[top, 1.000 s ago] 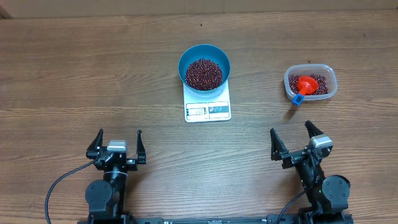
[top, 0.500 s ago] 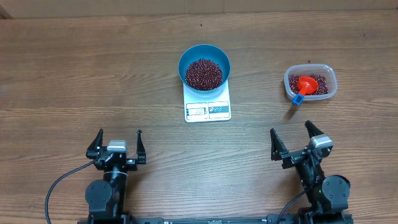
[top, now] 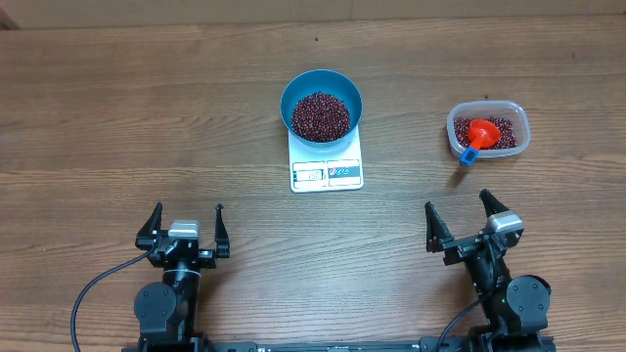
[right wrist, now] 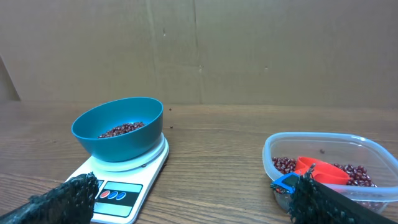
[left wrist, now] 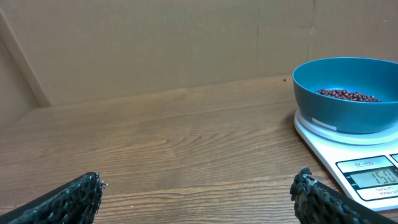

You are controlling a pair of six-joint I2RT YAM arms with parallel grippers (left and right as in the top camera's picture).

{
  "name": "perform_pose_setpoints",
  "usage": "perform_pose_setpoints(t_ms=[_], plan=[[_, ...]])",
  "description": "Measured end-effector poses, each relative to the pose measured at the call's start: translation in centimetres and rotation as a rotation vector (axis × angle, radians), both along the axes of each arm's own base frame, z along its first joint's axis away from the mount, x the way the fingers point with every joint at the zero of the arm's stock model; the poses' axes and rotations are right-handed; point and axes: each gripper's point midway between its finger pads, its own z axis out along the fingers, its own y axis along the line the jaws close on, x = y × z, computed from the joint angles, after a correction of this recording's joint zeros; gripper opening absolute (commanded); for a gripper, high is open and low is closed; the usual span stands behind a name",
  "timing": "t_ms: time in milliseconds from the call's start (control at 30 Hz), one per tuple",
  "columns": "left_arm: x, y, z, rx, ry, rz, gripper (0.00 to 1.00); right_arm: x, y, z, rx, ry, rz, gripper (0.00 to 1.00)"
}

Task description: Scoop item into bowl and weigh 150g on scale

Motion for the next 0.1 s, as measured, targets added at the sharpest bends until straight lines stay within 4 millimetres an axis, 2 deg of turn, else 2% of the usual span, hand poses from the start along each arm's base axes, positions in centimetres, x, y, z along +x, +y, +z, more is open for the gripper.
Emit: perform_pose_setpoints(t_ms=[100], plan=[[0.00, 0.01, 0.00, 0.000, 0.000, 0.000, 1.00, 0.00, 0.00, 0.01, 0.000, 0.000, 0.000, 1.00]])
